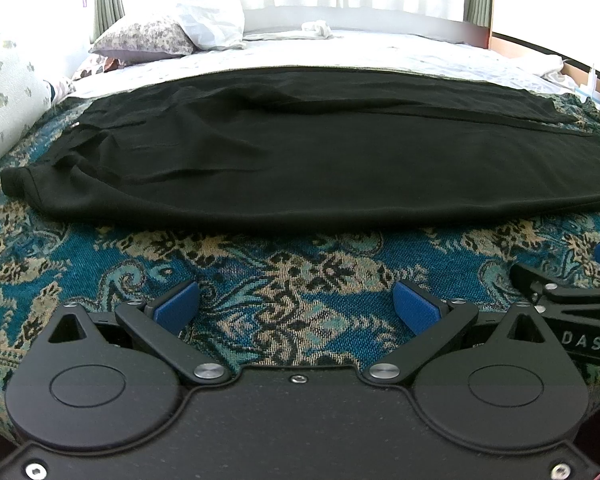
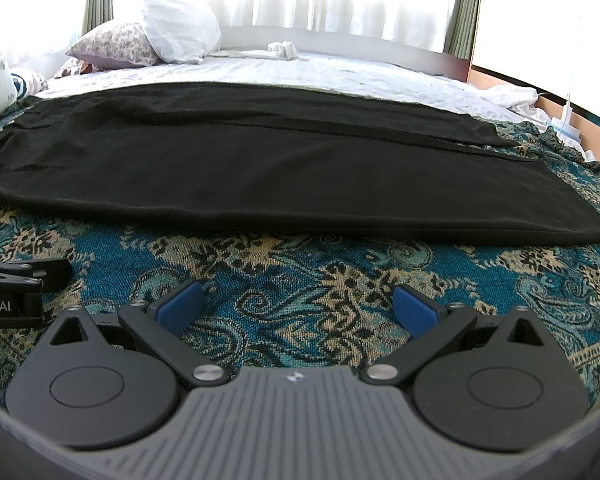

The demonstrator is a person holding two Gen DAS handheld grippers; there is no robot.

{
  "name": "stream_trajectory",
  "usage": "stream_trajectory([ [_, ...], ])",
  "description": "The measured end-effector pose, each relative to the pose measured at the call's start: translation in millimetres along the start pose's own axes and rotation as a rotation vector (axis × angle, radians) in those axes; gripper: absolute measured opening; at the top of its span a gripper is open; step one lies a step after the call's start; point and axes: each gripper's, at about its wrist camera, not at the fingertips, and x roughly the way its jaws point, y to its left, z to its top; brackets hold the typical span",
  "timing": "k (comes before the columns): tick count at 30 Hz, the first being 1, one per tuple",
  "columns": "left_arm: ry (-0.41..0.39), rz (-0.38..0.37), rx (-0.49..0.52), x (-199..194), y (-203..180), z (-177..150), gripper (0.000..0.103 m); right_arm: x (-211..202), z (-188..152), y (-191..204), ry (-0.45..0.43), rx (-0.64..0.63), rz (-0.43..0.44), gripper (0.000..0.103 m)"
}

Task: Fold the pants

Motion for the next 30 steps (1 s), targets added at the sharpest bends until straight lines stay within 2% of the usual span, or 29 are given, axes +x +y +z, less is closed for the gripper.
stream_trajectory([
  [5, 0.001, -0.038, -0.013, -4.7, 4.8, 1.2, 0.103, -5.4, -11.4, -5.0, -0.025, 0.006, 0.003, 0.103],
  [7, 0.018, -0.044, -0.003, -5.8, 8.9, 7.3, 0.103, -7.6, -8.2, -10.6, 0.005, 0.003, 0.011, 0.103],
  [9, 0.012, -0.051, -0.048, -8.8, 22.1, 15.3, 0.102, -8.7, 5.2, -16.5, 0.032, 0.032, 0.017, 0.103],
  [12, -0.018, -0.052, -0.136, -12.2, 52.8, 29.1, 0.102, -15.5, 11.6, -41.8, -0.048, 0.116, 0.015, 0.103],
  [16, -0.037, 0.016, -0.231, -8.3, 109.6, 50.1, 0.102, -6.8, 29.0, -93.2, -0.075, 0.202, -0.094, 0.103],
  [18, -0.042, 0.069, -0.271, -1.5, 140.0, 58.8, 0.102, 1.3, 38.7, -126.3, -0.082, 0.252, -0.170, 0.100],
  [24, -0.019, 0.213, -0.436, 26.6, 224.2, 71.3, 0.102, 29.3, 53.3, -224.4, -0.045, 0.458, -0.329, 0.092],
  [27, -0.003, 0.262, -0.505, 42.3, 249.3, 71.6, 0.102, 38.3, 50.9, -264.9, -0.031, 0.539, -0.428, 0.085],
  [30, 0.006, 0.285, -0.543, 55.2, 266.1, 70.3, 0.099, 47.3, 46.8, -295.9, -0.009, 0.597, -0.471, 0.078],
])
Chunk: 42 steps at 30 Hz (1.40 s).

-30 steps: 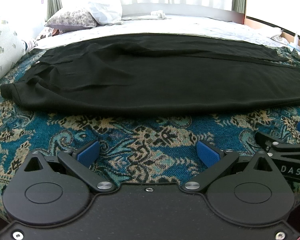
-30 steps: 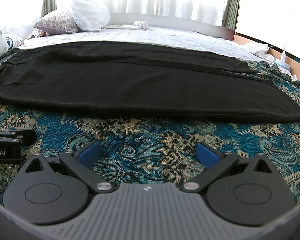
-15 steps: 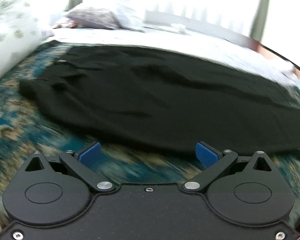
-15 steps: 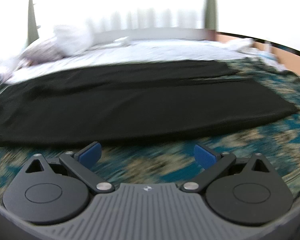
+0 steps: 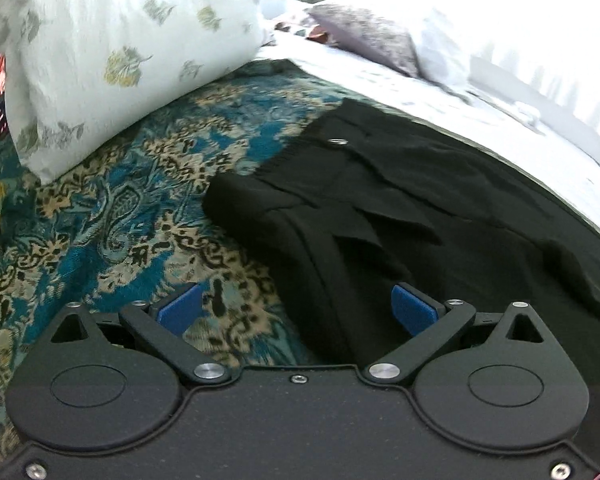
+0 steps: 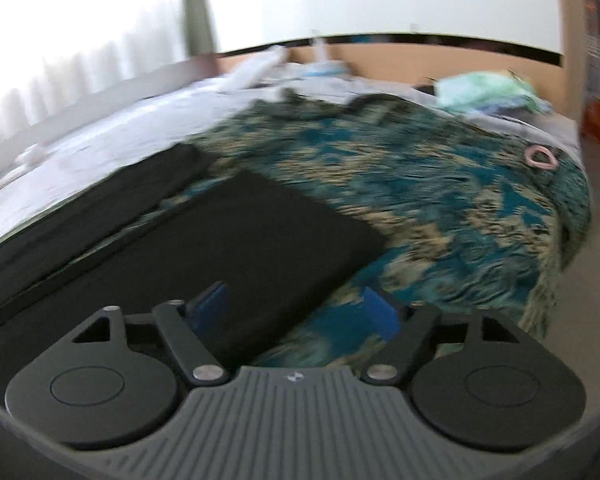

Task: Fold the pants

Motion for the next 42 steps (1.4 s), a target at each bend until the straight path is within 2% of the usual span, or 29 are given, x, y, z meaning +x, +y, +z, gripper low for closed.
stream_trajectory([
  [2, 0.004, 0.014, -0.002, 6.8, 0.7, -0.3, 0.091, 18.0, 4.0, -8.7, 0.036, 0.039, 0.011, 0.075],
  [3, -0.006, 0.026, 0.007, 8.6, 0.1, -0.4, 0.078, 19.5, 3.2, -10.4, 0.040, 0.046, 0.018, 0.074],
  [4, -0.017, 0.044, 0.025, 12.2, -3.4, -1.0, 0.069, 26.4, 5.8, -11.1, 0.035, 0.042, 0.019, 0.074],
  [6, -0.023, 0.061, 0.058, 18.3, -10.0, -0.9, 0.043, 31.3, 7.7, -5.3, 0.029, 0.012, 0.007, 0.063],
  [7, -0.024, 0.050, 0.065, 20.6, -12.3, -0.9, 0.036, 32.0, 7.5, -2.5, 0.029, 0.002, 0.007, 0.060],
  [8, -0.024, 0.035, 0.069, 20.7, -14.3, -1.3, 0.024, 36.4, 9.4, -0.5, 0.034, -0.005, 0.004, 0.053],
  [9, -0.021, 0.038, 0.079, 20.5, -17.7, -1.7, 0.018, 36.8, 10.4, 2.1, 0.034, -0.011, -0.005, 0.036],
  [11, -0.031, 0.073, 0.117, 18.7, -25.0, -2.6, 0.012, 37.4, 14.2, 2.5, 0.032, -0.013, -0.021, 0.015],
  [13, -0.038, 0.092, 0.143, 15.8, -30.0, -4.5, 0.011, 35.6, 18.1, -1.2, 0.029, 0.010, -0.020, 0.011],
  [17, -0.025, 0.112, 0.184, 16.3, -34.8, -7.8, 0.012, 36.0, 18.7, -8.0, 0.007, -0.016, -0.117, 0.010],
  [19, -0.026, 0.120, 0.200, 15.8, -36.7, -8.5, 0.012, 40.1, 17.4, -13.3, 0.029, -0.011, -0.109, 0.009],
  [20, -0.025, 0.125, 0.207, 14.8, -38.4, -8.4, 0.012, 38.2, 18.2, -11.5, 0.028, -0.032, -0.112, 0.012],
  [21, -0.022, 0.126, 0.209, 14.2, -39.3, -6.9, 0.014, 35.9, 19.5, -8.3, 0.032, -0.053, -0.121, 0.027],
  [22, -0.018, 0.126, 0.207, 12.5, -40.2, -5.8, 0.016, 33.2, 20.8, -5.9, 0.034, -0.064, -0.130, 0.037],
  [23, -0.012, 0.120, 0.200, 9.8, -41.3, -4.3, 0.022, 30.0, 22.5, -3.8, 0.033, -0.071, -0.135, 0.044],
  [25, -0.012, 0.097, 0.187, 2.8, -41.5, -0.7, 0.035, 21.5, 27.4, 0.1, 0.018, -0.081, -0.138, 0.049],
  [26, -0.021, 0.090, 0.187, -1.8, -41.8, 1.3, 0.051, 16.5, 30.5, 2.1, 0.007, -0.085, -0.134, 0.057],
  [27, -0.036, 0.088, 0.192, -7.4, -43.8, 3.7, 0.063, 10.9, 34.3, 4.8, -0.006, -0.087, -0.126, 0.063],
  [29, -0.069, 0.075, 0.212, -18.5, -50.3, 10.1, 0.071, 0.7, 42.3, 11.2, -0.025, -0.092, -0.099, 0.065],
  [32, -0.093, 0.022, 0.235, -31.5, -63.2, 24.2, 0.090, -12.1, 57.2, 27.0, -0.039, -0.081, -0.034, 0.072],
  [36, -0.076, -0.056, 0.226, -38.5, -86.2, 48.0, 0.093, -21.3, 75.4, 58.3, -0.039, -0.060, 0.055, 0.079],
  [42, -0.012, -0.158, 0.164, -24.8, -122.3, 87.4, 0.097, -13.4, 94.2, 114.7, -0.017, -0.062, 0.126, 0.088],
])
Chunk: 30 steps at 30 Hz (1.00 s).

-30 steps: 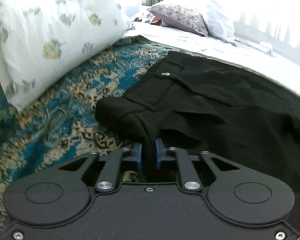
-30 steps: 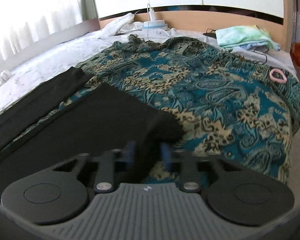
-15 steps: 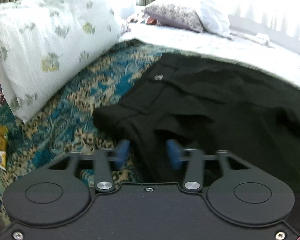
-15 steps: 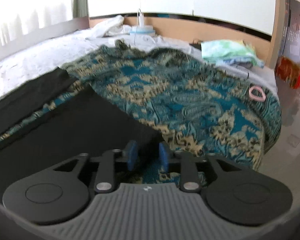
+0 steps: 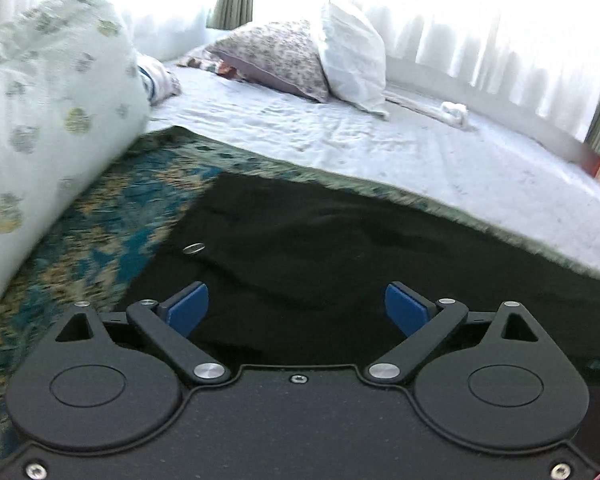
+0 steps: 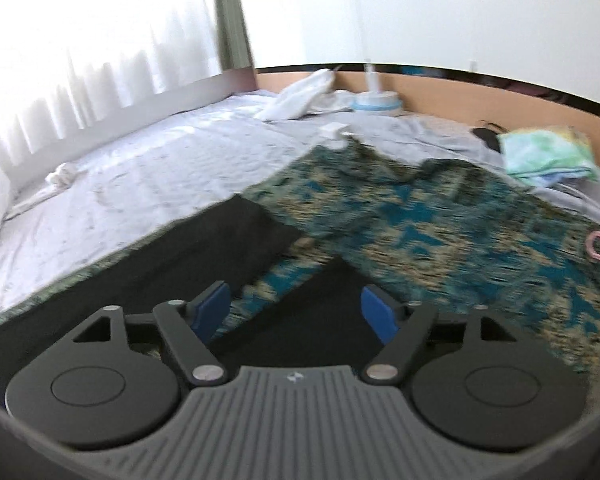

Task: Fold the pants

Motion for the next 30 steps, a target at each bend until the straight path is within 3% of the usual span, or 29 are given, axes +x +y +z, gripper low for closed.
stream_trajectory([
  [6, 0.041, -0.015, -0.104, 46.6, -17.7, 42.2, 0.102, 39.5, 15.3, 51.3, 0.046, 0.018, 0.037, 0.097],
  [8, 0.056, 0.012, -0.152, 69.4, -22.1, 55.1, 0.102, 56.9, 18.8, 65.7, 0.060, 0.046, 0.067, 0.103],
  [12, 0.023, 0.111, -0.218, 116.3, -34.9, 68.4, 0.103, 99.4, 20.3, 96.5, 0.074, 0.072, 0.108, 0.103],
  [16, 0.066, 0.141, -0.266, 169.7, -42.4, 74.5, 0.103, 147.9, 19.0, 126.1, 0.102, 0.078, 0.074, 0.103],
  [25, 0.129, 0.307, -0.416, 267.9, -56.9, 75.1, 0.103, 251.5, 19.3, 182.0, 0.158, 0.062, -0.076, 0.103],
  [30, 0.102, 0.444, -0.362, 294.2, -73.6, 75.0, 0.103, 287.0, 17.0, 199.9, 0.161, 0.036, -0.148, 0.103],
])
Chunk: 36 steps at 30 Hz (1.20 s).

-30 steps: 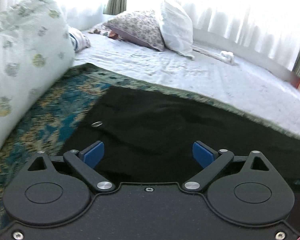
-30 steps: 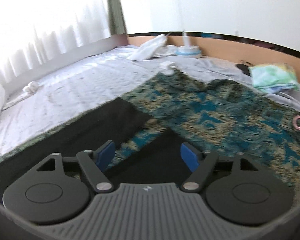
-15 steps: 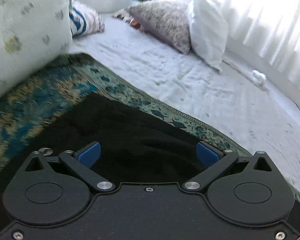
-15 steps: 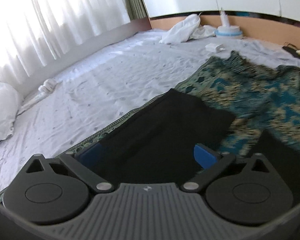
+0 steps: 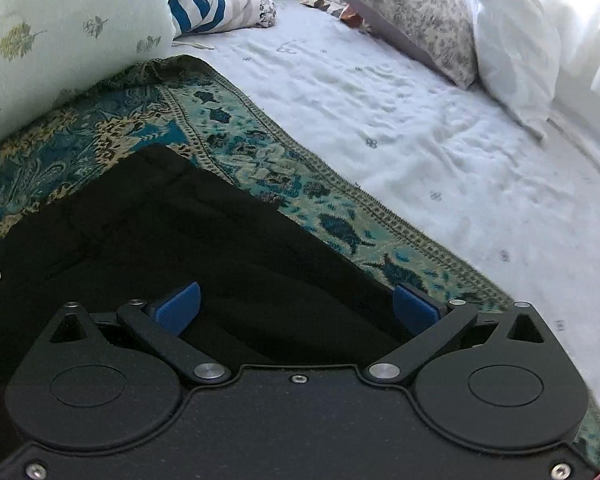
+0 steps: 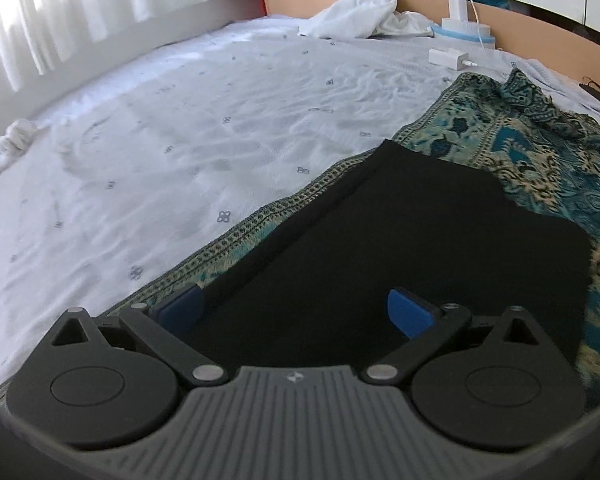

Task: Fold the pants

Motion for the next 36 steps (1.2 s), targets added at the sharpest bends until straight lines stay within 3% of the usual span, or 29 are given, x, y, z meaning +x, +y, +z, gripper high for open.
stream_trajectory([
  [5, -0.027, 0.106, 0.040, 12.9, -16.5, -1.0, 0.103, 20.3, 3.4, 19.1, -0.021, -0.058, -0.071, 0.103],
  [10, -0.061, 0.121, 0.078, 15.8, -20.5, -5.0, 0.103, 28.6, -1.2, 31.1, -0.042, -0.116, -0.168, 0.102],
  [11, -0.067, 0.117, 0.095, 14.6, -20.4, -6.8, 0.099, 28.9, -1.1, 30.4, -0.042, -0.110, -0.173, 0.101],
  [13, -0.077, 0.092, 0.131, 9.2, -20.2, -8.7, 0.084, 26.4, -1.2, 29.0, -0.055, -0.111, -0.176, 0.082],
  [14, -0.082, 0.077, 0.158, 4.7, -20.5, -9.2, 0.068, 23.6, -0.5, 28.9, -0.063, -0.119, -0.172, 0.069],
  [15, -0.082, 0.067, 0.171, 0.4, -19.9, -9.1, 0.047, 20.5, 0.2, 29.6, -0.063, -0.133, -0.160, 0.051],
  [16, -0.083, 0.054, 0.178, -4.4, -18.6, -8.8, 0.035, 16.7, 0.3, 31.2, -0.072, -0.155, -0.175, 0.037],
  [17, -0.081, 0.035, 0.180, -9.0, -16.1, -8.3, 0.015, 13.5, 0.7, 31.9, -0.080, -0.179, -0.208, 0.007],
  [18, -0.072, 0.003, 0.175, -13.0, -12.3, -7.5, 0.007, 9.9, 1.8, 28.0, -0.081, -0.177, -0.199, 0.007],
  [22, -0.063, -0.056, 0.166, -32.7, 5.2, -6.3, 0.002, -9.8, 7.8, -3.0, -0.075, -0.098, -0.099, 0.005],
  [29, -0.142, -0.159, 0.222, -96.4, 55.6, -13.2, 0.001, -81.8, -2.1, -65.4, -0.180, -0.126, 0.035, 0.004],
  [32, -0.105, -0.252, 0.213, -111.9, 78.7, -16.9, 0.003, -111.8, -14.1, -98.8, -0.210, -0.124, 0.071, 0.004],
  [34, -0.064, -0.333, 0.188, -114.8, 91.0, -15.0, 0.013, -126.2, -24.2, -119.1, -0.210, -0.126, 0.067, 0.004],
  [35, -0.045, -0.363, 0.163, -114.7, 95.1, -12.9, 0.033, -130.4, -28.4, -127.6, -0.204, -0.122, 0.063, 0.004],
  [36, -0.027, -0.382, 0.140, -114.1, 97.3, -12.0, 0.068, -133.1, -32.1, -135.1, -0.197, -0.118, 0.062, 0.004],
])
